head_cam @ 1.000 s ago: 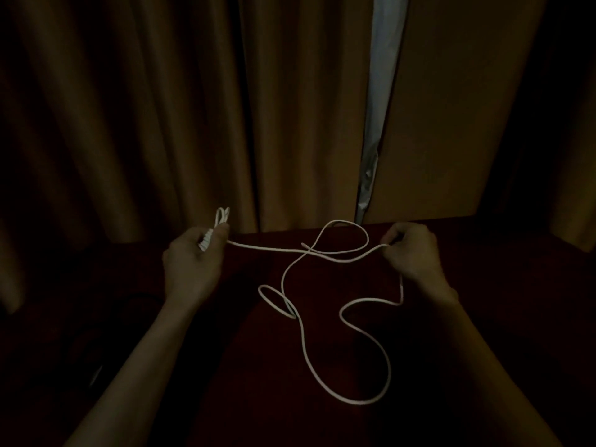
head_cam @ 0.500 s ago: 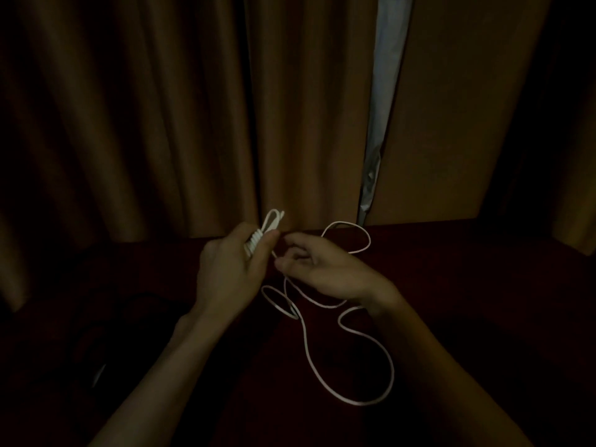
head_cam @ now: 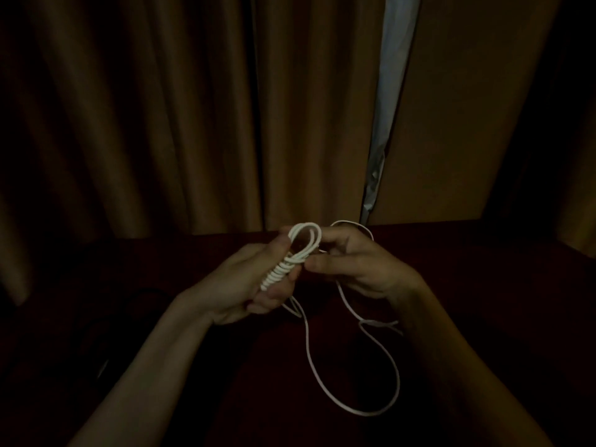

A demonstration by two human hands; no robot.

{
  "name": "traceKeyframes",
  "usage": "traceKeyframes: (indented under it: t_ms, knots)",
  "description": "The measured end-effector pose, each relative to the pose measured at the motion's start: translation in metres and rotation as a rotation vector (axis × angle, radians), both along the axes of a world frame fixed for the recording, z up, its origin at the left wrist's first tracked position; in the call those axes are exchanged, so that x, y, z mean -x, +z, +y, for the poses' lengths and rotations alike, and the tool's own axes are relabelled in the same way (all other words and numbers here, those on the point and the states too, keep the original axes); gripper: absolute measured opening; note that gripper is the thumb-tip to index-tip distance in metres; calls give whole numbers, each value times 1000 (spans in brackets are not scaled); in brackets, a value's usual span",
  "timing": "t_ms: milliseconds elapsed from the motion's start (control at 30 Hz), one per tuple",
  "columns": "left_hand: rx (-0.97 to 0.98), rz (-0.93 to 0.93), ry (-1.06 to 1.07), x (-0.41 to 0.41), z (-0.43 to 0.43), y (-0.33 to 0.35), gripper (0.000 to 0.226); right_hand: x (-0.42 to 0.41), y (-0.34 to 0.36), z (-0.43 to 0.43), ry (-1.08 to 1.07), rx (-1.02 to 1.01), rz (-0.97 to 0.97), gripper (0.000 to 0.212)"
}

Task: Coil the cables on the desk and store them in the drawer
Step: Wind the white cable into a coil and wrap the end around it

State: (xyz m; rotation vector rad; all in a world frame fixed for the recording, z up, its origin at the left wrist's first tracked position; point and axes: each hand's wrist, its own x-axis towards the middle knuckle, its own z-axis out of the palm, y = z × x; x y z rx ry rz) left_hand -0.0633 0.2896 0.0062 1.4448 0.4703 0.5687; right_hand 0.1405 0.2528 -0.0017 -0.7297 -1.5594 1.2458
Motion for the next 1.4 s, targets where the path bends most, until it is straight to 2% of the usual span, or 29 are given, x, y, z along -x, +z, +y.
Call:
traceKeyframes:
  t_ms: [67, 167, 333, 433, 500, 533, 667, 733, 867, 1000, 1067, 1167, 1233, 1300, 1400]
  knots:
    - [117, -43, -102, 1, 3, -2, 52, 3, 0, -1, 3, 2, -3, 29]
    - [224, -134, -139, -1, 3, -5, 55, 8, 6, -5, 6, -5, 8, 28]
    - [209, -108, -138, 0, 3, -3, 51, 9, 7, -5, 12, -14, -74, 26]
    - [277, -84, -30, -1, -3, 0, 66, 11, 7, -5, -38, -58, -85, 27]
    - [269, -57, 28, -2, -4, 2, 57, 12, 8, -4, -61, -80, -82, 27]
    - [213, -9, 31, -3, -5, 3, 54, 12, 8, -3, -67, -85, -82, 26]
    - [-81, 240, 21, 0, -1, 9, 73, 12, 8, -3, -89, -77, -70, 23]
    - [-222, 276, 81, 1, 0, 10, 76, 12, 7, -2, -124, -87, -71, 20]
    - [-529, 120, 416, -4, 3, 2, 44, 13, 3, 5, -265, -63, -24, 29]
    - [-1100, 98, 546, -5, 8, -7, 43, 16, 2, 11, -403, 0, 70, 19]
    - [-1296, 93, 604, -6, 10, -12, 37, 20, 4, 10, -414, -1, 93, 10]
    - [-1390, 94, 672, -7, 13, -17, 30, 27, 6, 8, -455, -1, 73, 11]
    - [-1386, 97, 685, -8, 14, -18, 24, 27, 5, 8, -441, 12, 37, 14]
    - [-1300, 92, 735, -8, 13, -16, 19, 24, 4, 8, -354, 42, 23, 17]
    - [-1053, 79, 801, -8, 10, -12, 12, 18, 0, 9, -321, 24, -10, 8]
